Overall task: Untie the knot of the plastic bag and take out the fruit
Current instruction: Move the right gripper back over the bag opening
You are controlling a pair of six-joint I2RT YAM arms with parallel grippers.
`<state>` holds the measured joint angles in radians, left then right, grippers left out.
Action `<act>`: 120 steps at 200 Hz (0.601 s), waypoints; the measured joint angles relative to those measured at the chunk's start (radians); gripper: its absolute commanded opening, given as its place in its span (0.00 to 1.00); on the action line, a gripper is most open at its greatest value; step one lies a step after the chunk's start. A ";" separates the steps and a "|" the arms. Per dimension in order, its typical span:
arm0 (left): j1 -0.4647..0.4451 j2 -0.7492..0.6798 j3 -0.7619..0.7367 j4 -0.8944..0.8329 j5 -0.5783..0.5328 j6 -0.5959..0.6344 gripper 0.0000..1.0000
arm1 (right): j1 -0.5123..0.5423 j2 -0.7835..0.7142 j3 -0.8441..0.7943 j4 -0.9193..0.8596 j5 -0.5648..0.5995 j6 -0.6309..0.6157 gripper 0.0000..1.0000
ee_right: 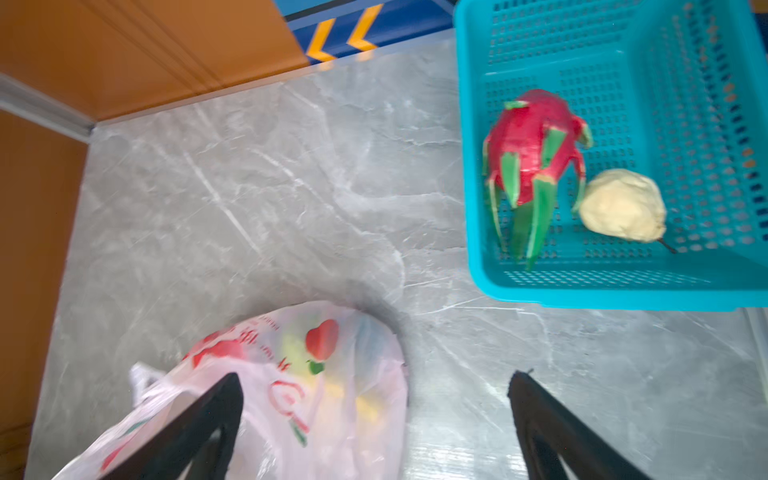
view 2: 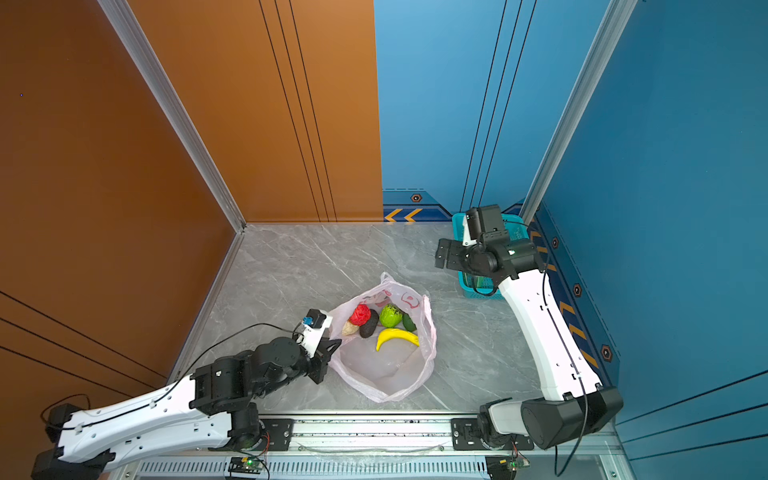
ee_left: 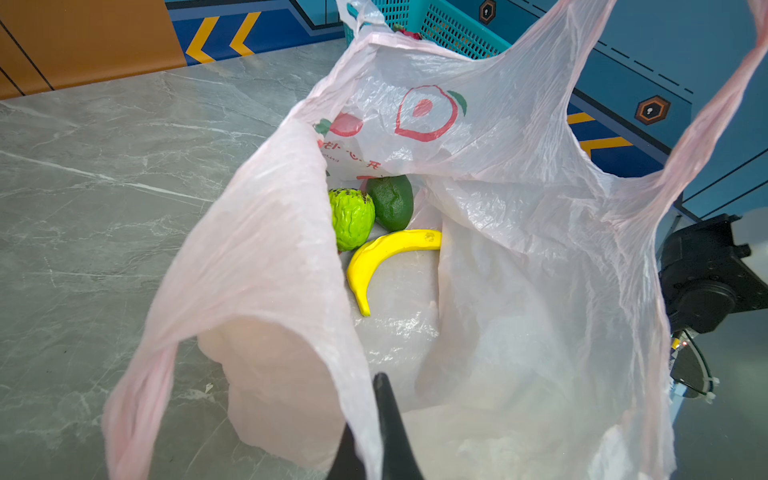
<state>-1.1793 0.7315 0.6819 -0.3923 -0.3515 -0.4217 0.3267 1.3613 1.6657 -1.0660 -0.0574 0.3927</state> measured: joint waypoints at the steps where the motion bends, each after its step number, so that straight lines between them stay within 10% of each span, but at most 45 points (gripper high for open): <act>1: 0.000 0.000 0.000 0.000 0.000 0.000 0.00 | 0.011 0.000 0.003 -0.002 0.003 0.002 1.00; 120: 0.009 -0.003 0.000 0.001 0.003 0.007 0.00 | 0.638 0.162 0.356 -0.132 0.138 0.135 1.00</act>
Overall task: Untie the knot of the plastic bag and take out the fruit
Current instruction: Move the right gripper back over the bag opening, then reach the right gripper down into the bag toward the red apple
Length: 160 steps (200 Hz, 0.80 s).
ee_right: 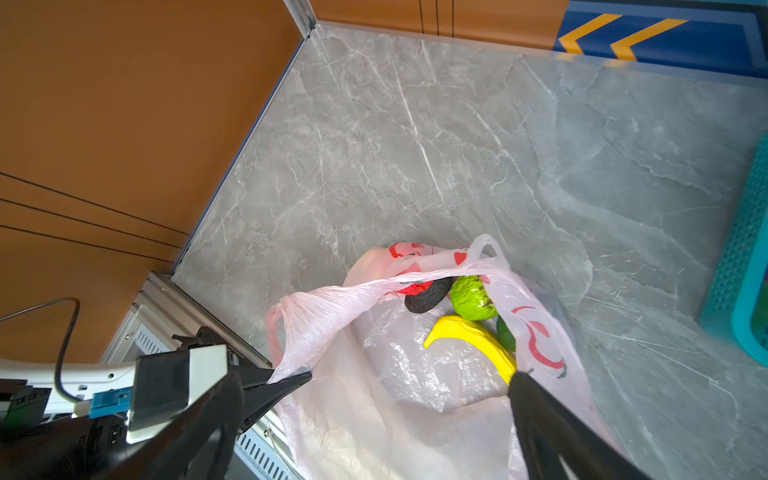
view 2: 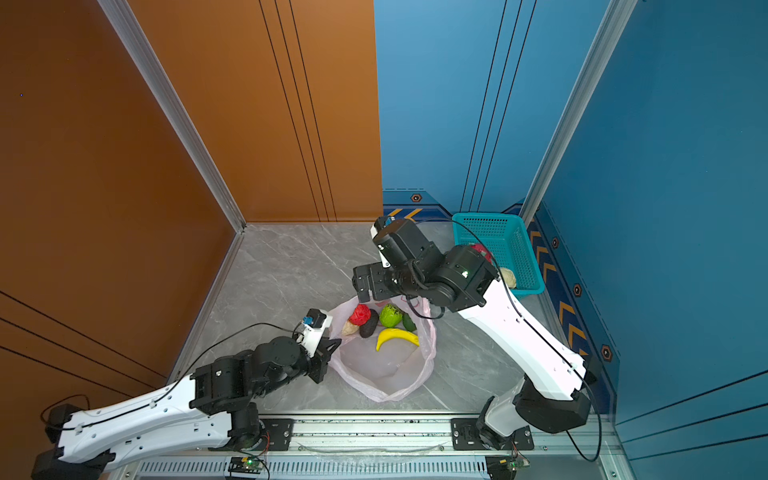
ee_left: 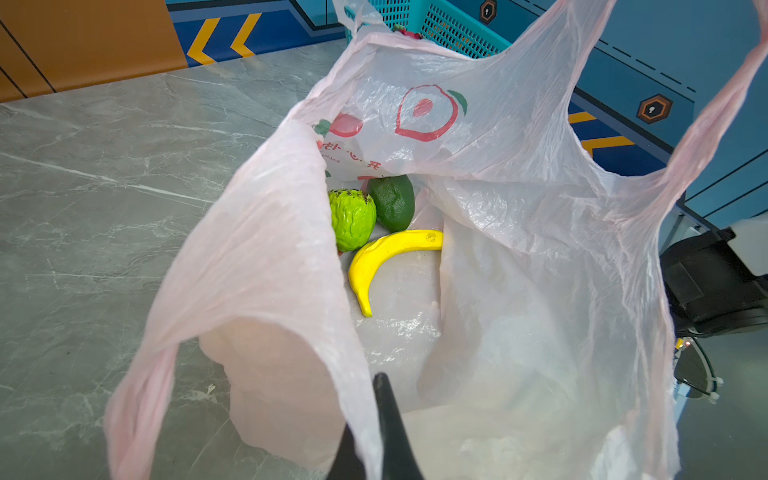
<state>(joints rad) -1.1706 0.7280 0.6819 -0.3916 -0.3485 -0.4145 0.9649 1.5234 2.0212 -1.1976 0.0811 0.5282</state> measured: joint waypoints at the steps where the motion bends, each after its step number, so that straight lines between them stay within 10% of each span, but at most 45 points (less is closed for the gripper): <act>1: 0.000 0.000 0.000 0.000 0.000 0.000 0.00 | 0.000 0.000 0.000 0.000 0.000 0.000 1.00; 160: 0.024 -0.035 -0.008 -0.003 0.012 0.000 0.00 | 0.120 0.002 -0.617 0.226 -0.001 0.152 0.98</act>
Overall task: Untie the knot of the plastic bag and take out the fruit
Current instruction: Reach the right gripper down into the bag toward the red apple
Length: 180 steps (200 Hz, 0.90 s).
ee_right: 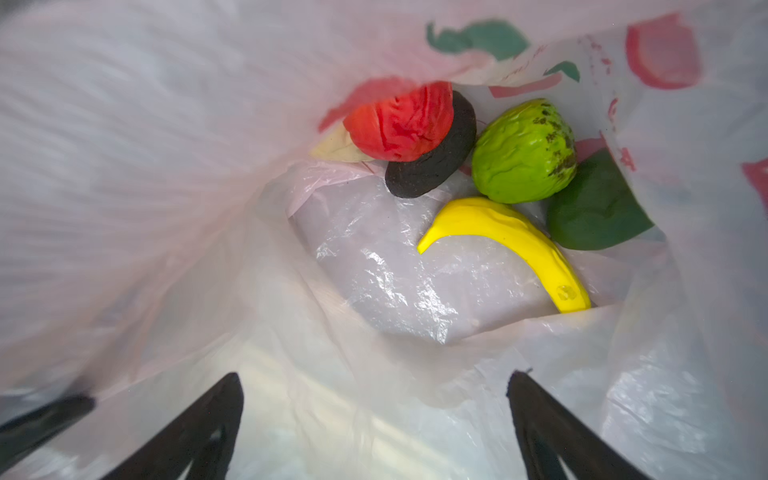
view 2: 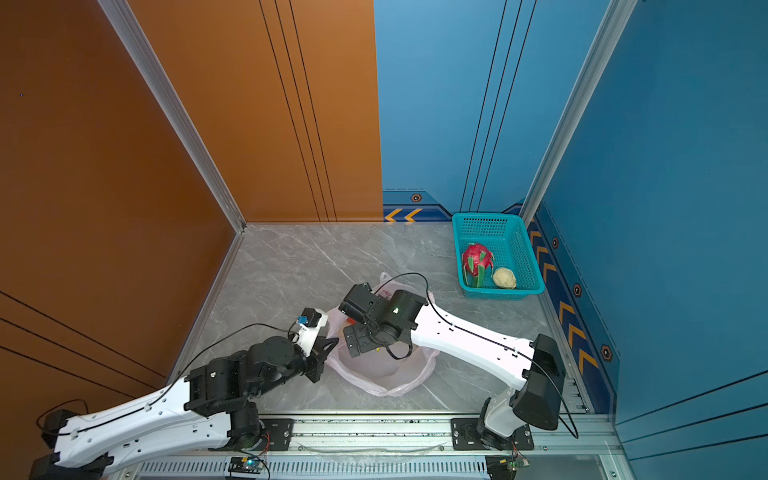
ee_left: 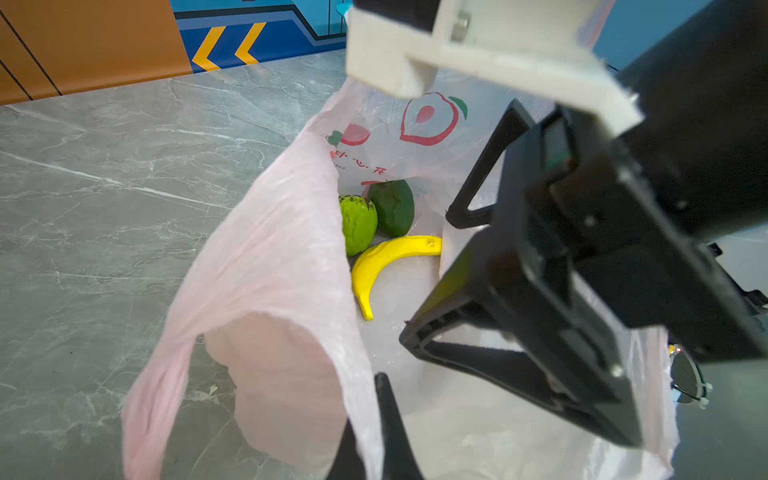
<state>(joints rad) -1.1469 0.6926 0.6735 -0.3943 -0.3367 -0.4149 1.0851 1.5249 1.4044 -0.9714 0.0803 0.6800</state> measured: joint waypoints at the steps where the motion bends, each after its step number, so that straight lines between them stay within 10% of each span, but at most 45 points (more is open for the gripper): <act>1: 0.001 0.000 0.000 0.000 0.000 0.000 0.00 | 0.000 -0.002 -0.009 0.009 0.000 0.002 0.98; 180: 0.018 0.016 0.000 -0.019 0.035 0.000 0.00 | -0.026 -0.009 -0.565 1.046 0.169 0.268 0.95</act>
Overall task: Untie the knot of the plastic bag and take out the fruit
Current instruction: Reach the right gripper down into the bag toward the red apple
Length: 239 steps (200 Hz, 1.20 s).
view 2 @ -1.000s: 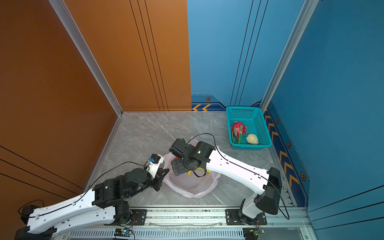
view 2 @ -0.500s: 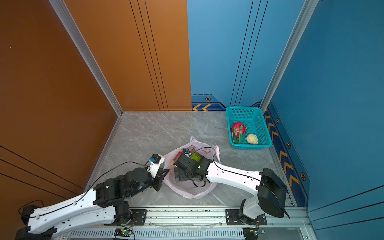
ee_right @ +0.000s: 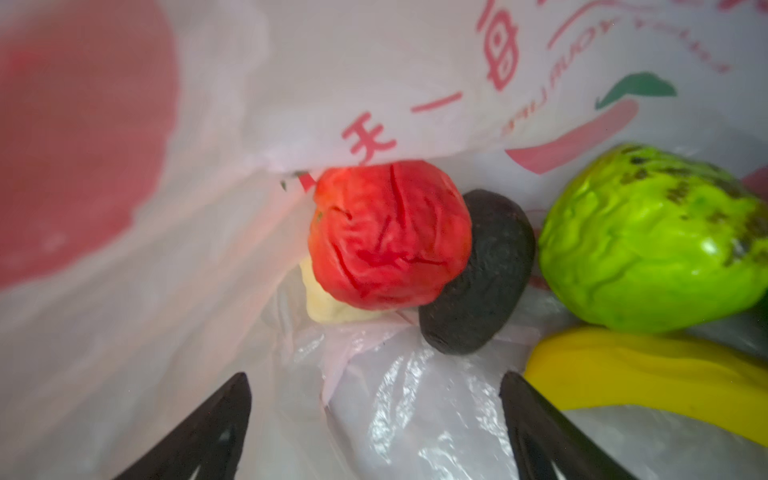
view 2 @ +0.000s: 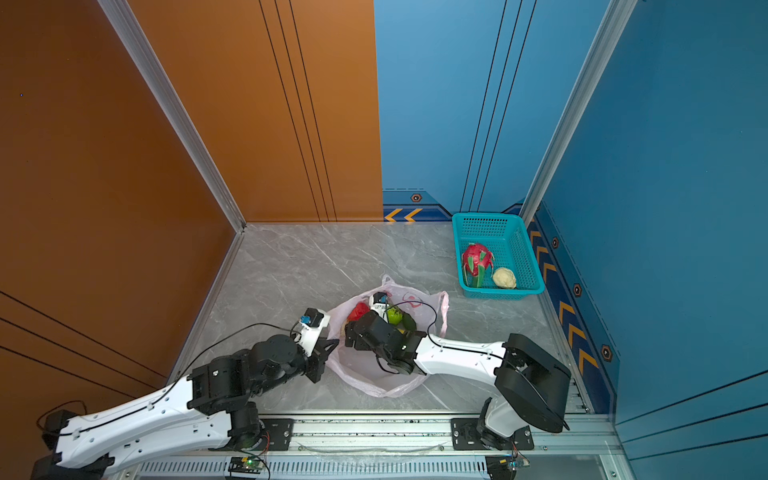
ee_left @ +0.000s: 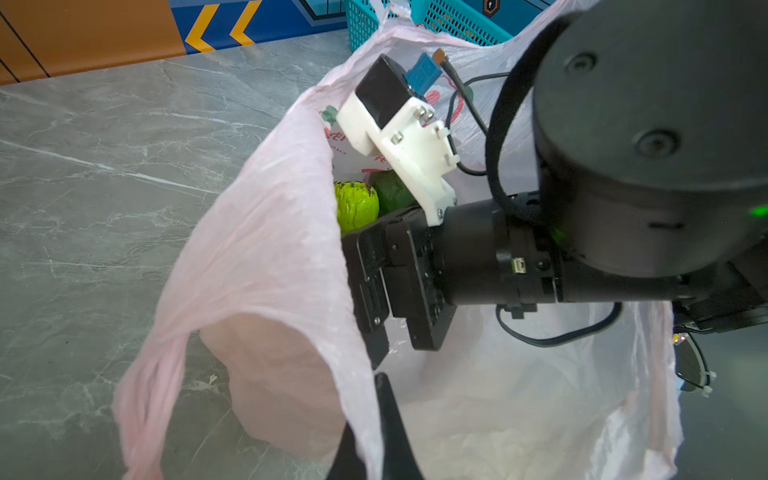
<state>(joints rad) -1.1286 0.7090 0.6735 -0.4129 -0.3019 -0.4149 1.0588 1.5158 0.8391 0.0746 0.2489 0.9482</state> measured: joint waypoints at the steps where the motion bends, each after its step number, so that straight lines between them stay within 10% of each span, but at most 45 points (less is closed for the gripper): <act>1: 0.000 0.000 0.000 0.000 0.000 0.000 0.00 | 0.000 0.001 0.000 0.004 0.001 0.001 0.95; 146: 0.016 0.001 0.000 -0.002 0.034 0.000 0.00 | -0.052 0.177 0.041 0.196 0.027 0.116 0.95; 239: 0.022 0.003 0.000 -0.002 0.046 0.000 0.00 | -0.070 0.233 0.056 0.270 0.044 0.130 0.61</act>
<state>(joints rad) -1.1069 0.7124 0.6735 -0.4152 -0.2562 -0.4145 0.9890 1.7489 0.8955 0.3450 0.2932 1.0779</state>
